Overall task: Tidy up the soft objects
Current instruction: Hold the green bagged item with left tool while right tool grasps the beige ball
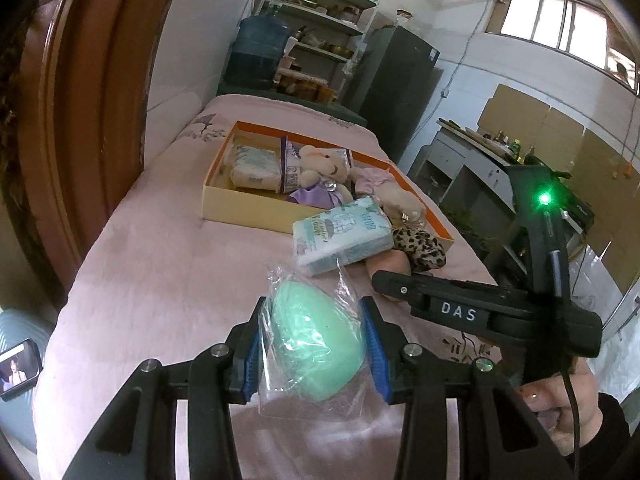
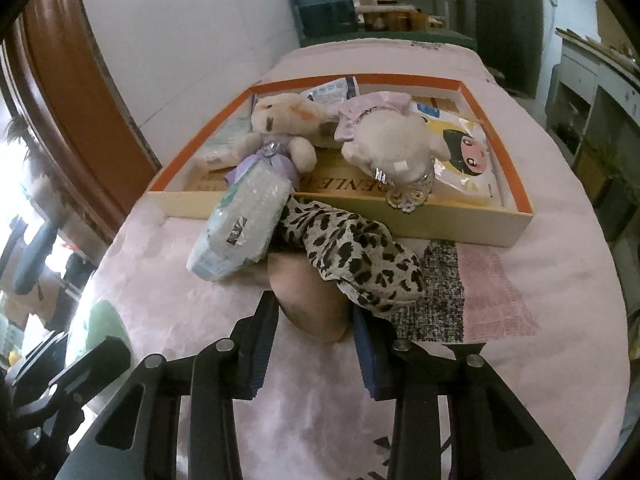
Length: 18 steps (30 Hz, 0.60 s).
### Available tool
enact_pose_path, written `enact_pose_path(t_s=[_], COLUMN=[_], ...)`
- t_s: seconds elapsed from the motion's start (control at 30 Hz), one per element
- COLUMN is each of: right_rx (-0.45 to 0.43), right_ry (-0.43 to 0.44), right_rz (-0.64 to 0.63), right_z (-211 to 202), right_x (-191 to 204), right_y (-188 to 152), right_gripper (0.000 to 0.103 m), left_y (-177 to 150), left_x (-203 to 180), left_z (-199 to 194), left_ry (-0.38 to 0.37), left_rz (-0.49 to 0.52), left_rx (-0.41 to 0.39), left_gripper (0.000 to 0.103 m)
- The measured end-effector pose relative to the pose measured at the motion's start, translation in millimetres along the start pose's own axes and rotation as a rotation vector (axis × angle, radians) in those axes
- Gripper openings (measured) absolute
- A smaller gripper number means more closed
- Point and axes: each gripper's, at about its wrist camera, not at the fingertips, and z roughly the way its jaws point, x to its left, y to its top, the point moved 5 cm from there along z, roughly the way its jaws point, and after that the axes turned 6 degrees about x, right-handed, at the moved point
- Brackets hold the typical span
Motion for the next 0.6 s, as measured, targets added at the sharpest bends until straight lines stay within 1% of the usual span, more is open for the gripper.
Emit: enact_pose_path(t_s=[0.37, 0.47, 0.6], right_rx=[-0.003, -0.002, -0.012], right_ry=[0.042, 0.075, 0.090], right_rz=[-0.010, -0.021, -0.044], right_z=[-16, -28, -45], right_x=[7, 13, 21], right_y=[-12, -20, -31], right_gripper=[0.037, 0.037, 0.037], left_y=[4, 5, 7], left_x=[-2, -3, -6], left_z=[-2, -7, -13], left_ry=[0.012, 0.014, 0.016], left_rz=[0.010, 0.016, 0.027], left_rx=[-0.015, -0.025, -0.038], left_gripper=[0.044, 0.044, 0.044])
